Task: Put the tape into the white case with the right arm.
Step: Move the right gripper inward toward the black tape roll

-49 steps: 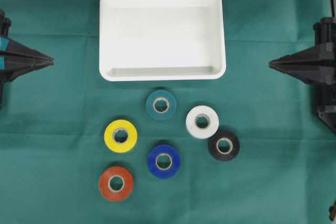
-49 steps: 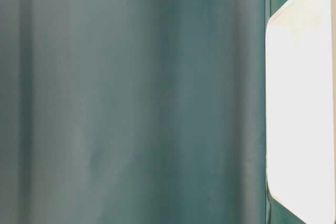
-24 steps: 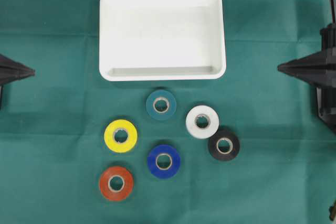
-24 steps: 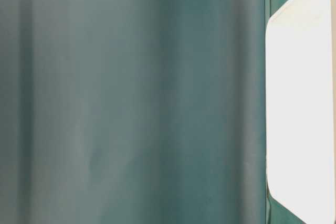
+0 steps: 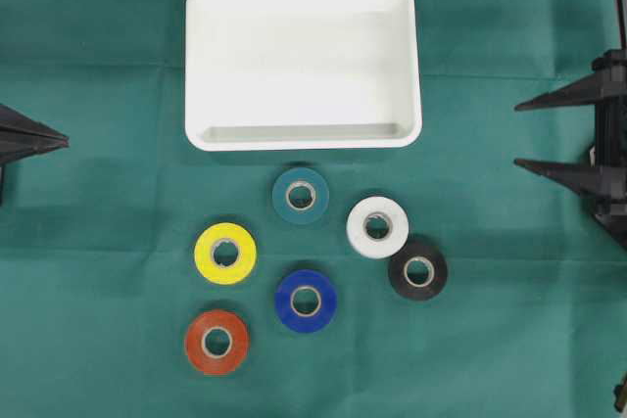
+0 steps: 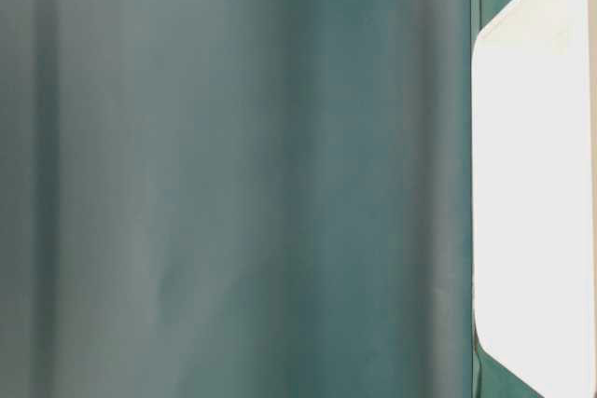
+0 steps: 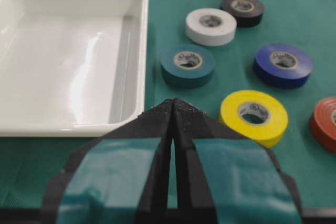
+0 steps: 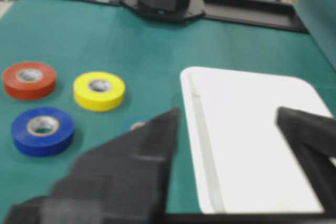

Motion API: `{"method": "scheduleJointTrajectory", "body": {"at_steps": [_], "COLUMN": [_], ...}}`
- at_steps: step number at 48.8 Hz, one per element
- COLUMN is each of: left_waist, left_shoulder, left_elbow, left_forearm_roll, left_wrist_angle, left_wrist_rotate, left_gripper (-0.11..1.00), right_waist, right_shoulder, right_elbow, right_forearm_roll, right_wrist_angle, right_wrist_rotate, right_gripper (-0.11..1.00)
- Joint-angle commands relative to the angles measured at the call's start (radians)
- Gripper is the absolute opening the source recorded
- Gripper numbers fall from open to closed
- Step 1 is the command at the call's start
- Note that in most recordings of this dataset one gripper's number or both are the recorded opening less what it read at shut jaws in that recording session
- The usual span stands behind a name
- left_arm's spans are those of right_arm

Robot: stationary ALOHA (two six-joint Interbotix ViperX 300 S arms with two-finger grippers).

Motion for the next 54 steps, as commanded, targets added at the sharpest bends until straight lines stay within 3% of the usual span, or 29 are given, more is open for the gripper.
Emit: {"method": "scheduleJointTrajectory", "body": {"at_steps": [1,3,15,28,42,54], "left_waist": [0.003,0.003,0.003,0.003,0.003,0.003], "left_shoulder": [0.017,0.017,0.017,0.017,0.017,0.017], "left_elbow": [-0.012,-0.012,-0.011,-0.009,-0.005,0.000], "left_forearm_roll": [0.003,0.003,0.002,0.003,0.003,0.003], "left_wrist_angle": [-0.005,-0.005,-0.005,0.000,0.000,0.000], "left_wrist_rotate": [0.000,0.000,-0.003,-0.005,-0.006,-0.009], "left_gripper": [0.00,0.00,0.00,0.00,0.00,0.00], "right_waist": [0.000,-0.002,0.015,0.109,0.204,0.212], "right_shoulder": [0.011,0.011,0.009,0.008,0.006,0.006], "right_elbow": [-0.012,-0.012,-0.011,-0.006,0.009,0.028], "right_forearm_roll": [-0.003,-0.002,-0.005,-0.067,-0.069,-0.072], "right_wrist_angle": [0.006,0.014,0.086,0.156,0.163,0.163], "right_wrist_rotate": [0.003,0.003,0.002,0.003,0.005,0.005], "right_gripper": [0.60,0.68,0.66,0.66,0.66,0.66]}}
